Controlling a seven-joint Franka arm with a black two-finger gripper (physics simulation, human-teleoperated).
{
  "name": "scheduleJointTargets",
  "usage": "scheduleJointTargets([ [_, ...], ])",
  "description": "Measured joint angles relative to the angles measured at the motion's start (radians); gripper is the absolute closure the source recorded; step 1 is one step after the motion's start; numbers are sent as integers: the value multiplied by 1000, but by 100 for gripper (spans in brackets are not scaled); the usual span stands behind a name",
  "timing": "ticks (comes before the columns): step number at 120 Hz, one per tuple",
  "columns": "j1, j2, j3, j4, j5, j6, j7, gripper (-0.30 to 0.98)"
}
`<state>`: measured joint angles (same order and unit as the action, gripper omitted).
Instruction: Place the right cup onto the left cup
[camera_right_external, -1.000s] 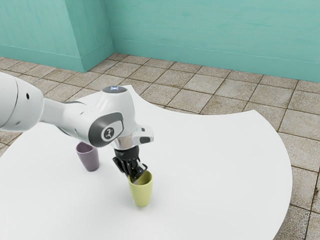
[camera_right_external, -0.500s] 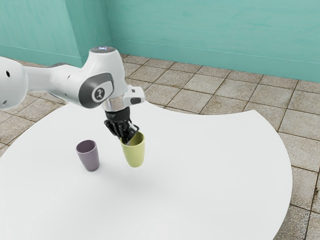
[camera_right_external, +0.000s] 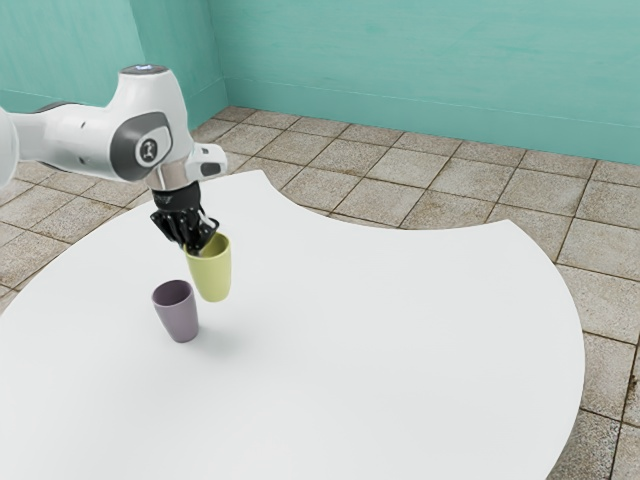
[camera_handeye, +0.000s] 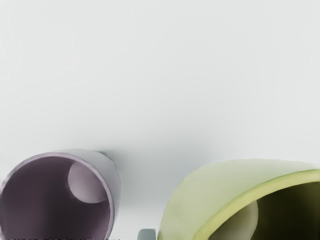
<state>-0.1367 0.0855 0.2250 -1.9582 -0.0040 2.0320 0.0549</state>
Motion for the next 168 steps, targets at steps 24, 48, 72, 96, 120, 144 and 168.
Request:
scheduleJointTargets([
  [24, 15, 2, 79, 0, -6, -5, 60, 79],
  [48, 27, 2, 114, 2, -7, -7, 113, 79],
  [72, 24, 3, 139, 7, -7, -12, 156, 79],
  [96, 29, 11, 143, 6, -9, -13, 190, 79],
  [120, 29, 19, 143, 6, -11, -6, 212, 79],
  [144, 27, 30, 143, 7, -12, 41, 225, 79],
  [168, 34, 46, 143, 0, -16, 63, 234, 79],
])
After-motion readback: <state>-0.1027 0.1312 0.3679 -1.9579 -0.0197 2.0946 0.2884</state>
